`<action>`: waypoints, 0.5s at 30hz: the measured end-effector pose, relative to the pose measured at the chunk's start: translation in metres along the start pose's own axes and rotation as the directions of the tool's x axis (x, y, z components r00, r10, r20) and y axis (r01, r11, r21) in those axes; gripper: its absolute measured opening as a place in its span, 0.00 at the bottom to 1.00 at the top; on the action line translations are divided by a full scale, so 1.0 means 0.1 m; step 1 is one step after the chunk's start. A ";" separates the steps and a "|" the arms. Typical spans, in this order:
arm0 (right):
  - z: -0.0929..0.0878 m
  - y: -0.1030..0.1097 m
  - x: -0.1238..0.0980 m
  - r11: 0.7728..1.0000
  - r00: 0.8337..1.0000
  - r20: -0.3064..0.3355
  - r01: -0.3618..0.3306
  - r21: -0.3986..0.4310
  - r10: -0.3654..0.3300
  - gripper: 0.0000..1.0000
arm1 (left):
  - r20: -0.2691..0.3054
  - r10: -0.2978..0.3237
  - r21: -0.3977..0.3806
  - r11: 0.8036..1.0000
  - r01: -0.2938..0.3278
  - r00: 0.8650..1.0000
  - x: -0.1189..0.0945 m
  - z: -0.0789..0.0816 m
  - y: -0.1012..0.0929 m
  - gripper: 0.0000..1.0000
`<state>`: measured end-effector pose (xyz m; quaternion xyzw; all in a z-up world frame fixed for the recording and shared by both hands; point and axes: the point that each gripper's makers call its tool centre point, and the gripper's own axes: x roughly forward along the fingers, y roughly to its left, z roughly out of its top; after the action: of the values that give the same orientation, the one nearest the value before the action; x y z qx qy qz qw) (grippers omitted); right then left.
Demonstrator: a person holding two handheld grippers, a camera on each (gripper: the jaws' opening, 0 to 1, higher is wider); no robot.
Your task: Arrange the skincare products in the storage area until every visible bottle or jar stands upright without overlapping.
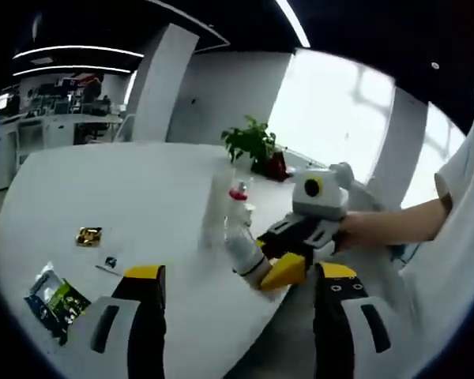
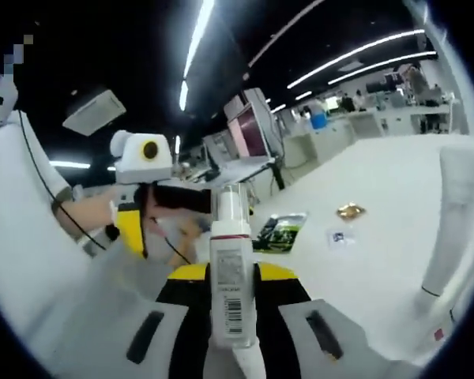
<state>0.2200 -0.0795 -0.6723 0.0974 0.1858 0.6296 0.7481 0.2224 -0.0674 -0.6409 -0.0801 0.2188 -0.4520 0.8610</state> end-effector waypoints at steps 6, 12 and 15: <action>0.06 0.11 -0.13 0.999 0.999 0.039 -0.036 0.017 0.035 0.20 | 0.043 -0.049 0.010 0.999 0.048 0.998 0.08 0.17 -0.04 0.53; 0.15 0.23 -0.27 0.995 0.991 0.104 -0.092 0.045 0.087 0.20 | 0.061 -0.154 0.041 0.987 0.152 0.986 0.14 0.26 -0.17 0.40; 0.17 0.30 -0.30 0.990 0.986 0.115 -0.128 0.050 0.122 0.20 | 0.070 -0.193 0.039 0.981 0.191 0.979 0.17 0.30 -0.24 0.37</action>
<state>0.1959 -0.1014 -0.6408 0.1654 0.1550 0.6633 0.7132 0.2264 -0.0970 -0.6117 -0.1034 0.1709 -0.5333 0.8220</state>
